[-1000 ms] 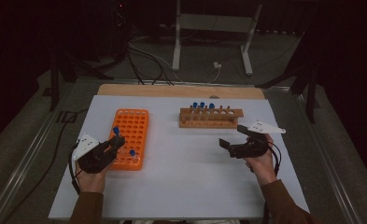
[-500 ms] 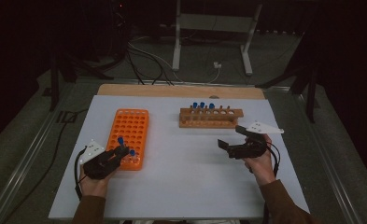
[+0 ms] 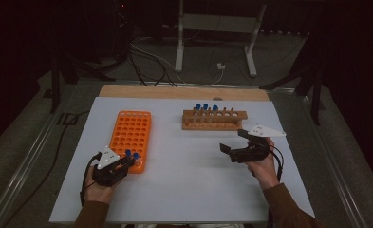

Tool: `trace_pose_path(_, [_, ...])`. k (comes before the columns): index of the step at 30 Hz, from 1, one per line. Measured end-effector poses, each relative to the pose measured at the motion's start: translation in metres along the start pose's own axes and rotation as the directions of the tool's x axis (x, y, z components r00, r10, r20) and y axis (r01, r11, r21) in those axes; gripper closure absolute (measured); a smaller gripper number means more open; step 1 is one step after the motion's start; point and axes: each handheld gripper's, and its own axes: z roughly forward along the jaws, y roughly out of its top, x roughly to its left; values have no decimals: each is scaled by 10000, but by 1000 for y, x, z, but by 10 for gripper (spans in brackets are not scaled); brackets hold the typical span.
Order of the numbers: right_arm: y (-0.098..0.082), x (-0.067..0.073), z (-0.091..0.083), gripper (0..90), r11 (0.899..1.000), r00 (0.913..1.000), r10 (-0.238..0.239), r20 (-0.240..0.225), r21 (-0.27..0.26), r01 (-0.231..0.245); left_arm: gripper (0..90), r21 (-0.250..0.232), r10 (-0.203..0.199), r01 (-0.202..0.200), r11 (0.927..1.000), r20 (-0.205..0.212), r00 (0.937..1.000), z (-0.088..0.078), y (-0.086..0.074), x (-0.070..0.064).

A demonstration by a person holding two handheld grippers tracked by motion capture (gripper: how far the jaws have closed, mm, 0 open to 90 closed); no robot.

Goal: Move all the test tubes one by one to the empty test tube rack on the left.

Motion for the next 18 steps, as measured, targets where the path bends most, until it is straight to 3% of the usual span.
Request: trace_pose_path(18, [1,0,1,0,10000,10000,-68,56,19,68,760,101,-150,148,9998,132,9998,-4,-1,0])
